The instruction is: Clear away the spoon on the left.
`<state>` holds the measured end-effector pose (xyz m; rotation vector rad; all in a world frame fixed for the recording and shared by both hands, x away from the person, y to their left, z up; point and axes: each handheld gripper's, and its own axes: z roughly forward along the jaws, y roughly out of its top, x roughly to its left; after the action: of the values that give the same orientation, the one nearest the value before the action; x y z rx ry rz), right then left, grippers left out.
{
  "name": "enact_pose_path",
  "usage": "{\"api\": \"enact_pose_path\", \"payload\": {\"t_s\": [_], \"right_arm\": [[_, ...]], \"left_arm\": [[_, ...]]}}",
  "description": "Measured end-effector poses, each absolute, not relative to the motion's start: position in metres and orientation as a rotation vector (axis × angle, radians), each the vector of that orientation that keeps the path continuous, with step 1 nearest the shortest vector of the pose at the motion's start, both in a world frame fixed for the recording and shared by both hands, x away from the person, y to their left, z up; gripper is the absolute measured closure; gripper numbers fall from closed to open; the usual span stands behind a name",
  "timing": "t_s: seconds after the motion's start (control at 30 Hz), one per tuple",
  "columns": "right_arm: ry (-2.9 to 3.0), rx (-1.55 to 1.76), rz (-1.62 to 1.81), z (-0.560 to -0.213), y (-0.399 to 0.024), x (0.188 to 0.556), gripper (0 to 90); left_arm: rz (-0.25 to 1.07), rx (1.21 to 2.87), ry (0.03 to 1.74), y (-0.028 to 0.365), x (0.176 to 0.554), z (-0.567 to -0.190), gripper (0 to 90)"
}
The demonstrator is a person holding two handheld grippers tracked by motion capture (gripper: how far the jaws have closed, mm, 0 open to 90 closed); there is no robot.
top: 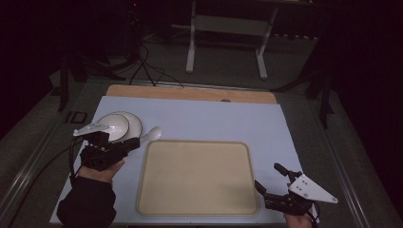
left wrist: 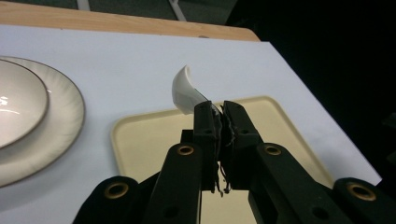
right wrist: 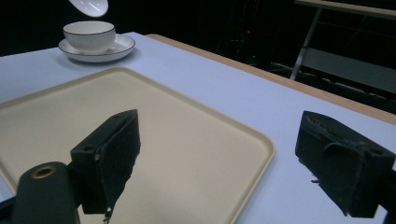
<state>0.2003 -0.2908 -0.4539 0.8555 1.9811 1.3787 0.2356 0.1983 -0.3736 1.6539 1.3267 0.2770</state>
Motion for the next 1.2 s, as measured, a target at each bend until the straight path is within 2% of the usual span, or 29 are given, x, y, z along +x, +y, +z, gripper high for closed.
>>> {"api": "enact_pose_path", "payload": {"t_s": [0.4,0.6,0.83,0.93,1.2], "right_arm": [[1.987,0.859,1.383,-0.455,-0.291,0.201,14.0],[1.987,0.853,1.389,-0.454,-0.291,0.2,14.0],[1.971,0.856,1.406,-0.454,-0.294,0.2,14.0],[1.969,0.866,1.414,-0.455,-0.296,0.201,14.0],[1.967,0.875,1.408,-0.455,-0.298,0.201,14.0]], "left_arm": [[0.32,1.646,1.328,0.165,0.229,-0.393,85.5],[0.33,1.567,1.361,0.161,0.223,-0.399,85.5],[0.38,1.493,1.361,0.147,0.21,-0.407,85.5],[0.451,1.497,1.363,0.138,0.206,-0.411,85.4],[0.393,1.468,1.407,0.127,0.211,-0.438,85.4]]}}
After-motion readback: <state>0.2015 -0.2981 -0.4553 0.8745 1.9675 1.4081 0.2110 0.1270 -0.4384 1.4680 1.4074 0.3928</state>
